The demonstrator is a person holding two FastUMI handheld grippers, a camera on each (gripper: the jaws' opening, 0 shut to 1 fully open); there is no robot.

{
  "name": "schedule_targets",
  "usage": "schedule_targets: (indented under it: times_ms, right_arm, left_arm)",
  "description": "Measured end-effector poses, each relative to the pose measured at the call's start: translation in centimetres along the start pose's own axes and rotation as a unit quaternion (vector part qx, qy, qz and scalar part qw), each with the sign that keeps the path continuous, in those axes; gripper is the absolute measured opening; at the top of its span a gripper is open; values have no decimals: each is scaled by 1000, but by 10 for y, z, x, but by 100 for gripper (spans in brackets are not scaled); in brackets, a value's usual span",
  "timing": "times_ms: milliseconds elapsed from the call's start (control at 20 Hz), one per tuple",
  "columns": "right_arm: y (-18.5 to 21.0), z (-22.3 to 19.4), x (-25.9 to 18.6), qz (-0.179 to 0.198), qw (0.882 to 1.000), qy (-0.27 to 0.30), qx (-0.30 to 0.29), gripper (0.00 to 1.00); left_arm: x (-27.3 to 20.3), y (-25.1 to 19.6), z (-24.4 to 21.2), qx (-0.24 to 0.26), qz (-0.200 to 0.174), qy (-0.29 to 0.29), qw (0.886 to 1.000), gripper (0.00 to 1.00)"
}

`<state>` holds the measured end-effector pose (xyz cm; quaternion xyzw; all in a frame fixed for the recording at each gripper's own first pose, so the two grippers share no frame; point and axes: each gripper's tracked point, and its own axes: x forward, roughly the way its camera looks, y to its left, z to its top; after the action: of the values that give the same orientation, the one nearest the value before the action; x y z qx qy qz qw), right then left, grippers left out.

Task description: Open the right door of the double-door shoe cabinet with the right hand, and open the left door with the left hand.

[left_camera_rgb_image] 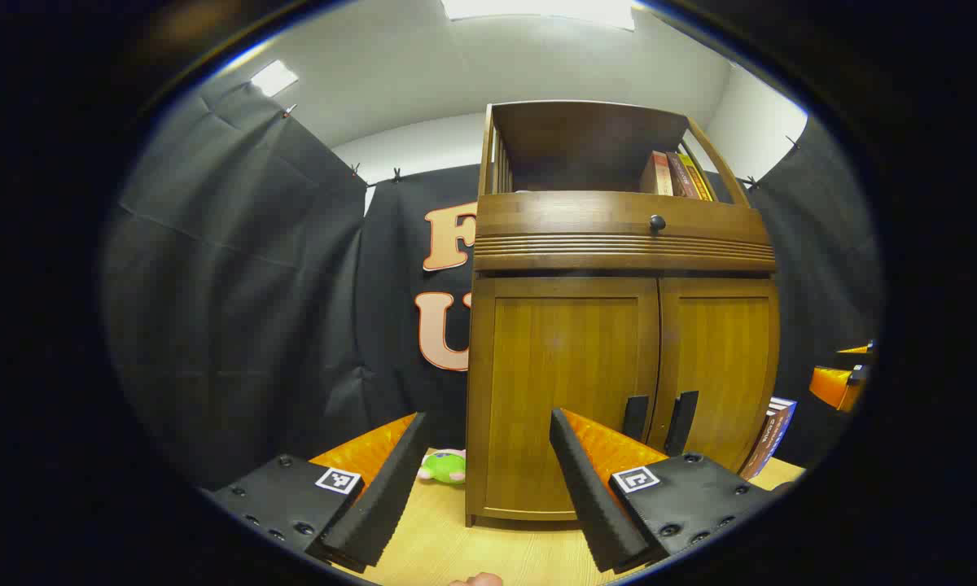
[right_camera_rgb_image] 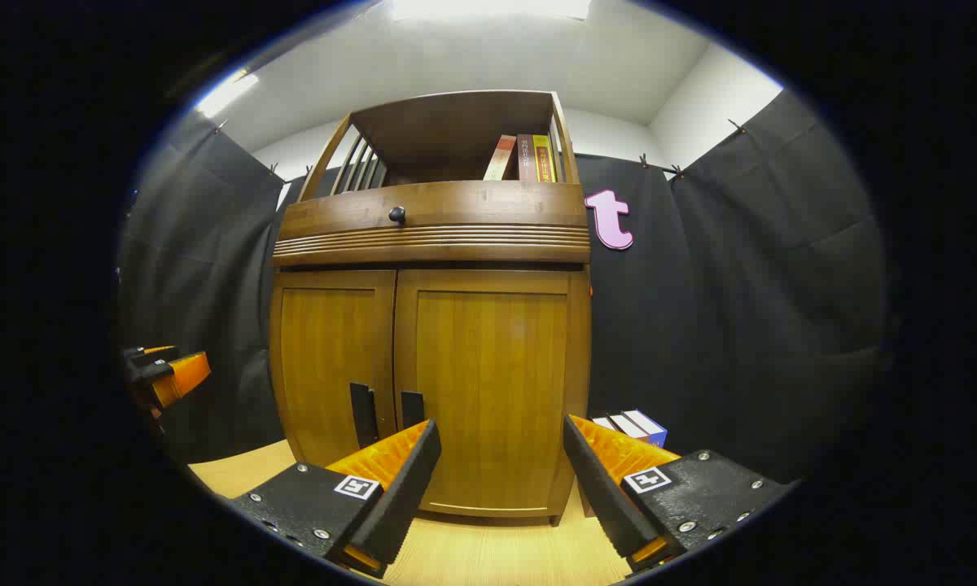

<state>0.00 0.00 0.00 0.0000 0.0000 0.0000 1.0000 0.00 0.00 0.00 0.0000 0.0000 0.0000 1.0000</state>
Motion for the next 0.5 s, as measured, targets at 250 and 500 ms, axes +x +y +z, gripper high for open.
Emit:
schedule_targets:
  times_ms: [250, 500]
  right_arm:
    - [1, -2, 3, -3, 1000, 3, 1, 93]
    - [6, -1, 8, -1, 1000, -2, 12, 93]
  left_arm:
    - [2, -3, 1, -5, -8, 0, 1000, 99]
    - [4, -1, 2, 4, -8, -2, 1000, 98]
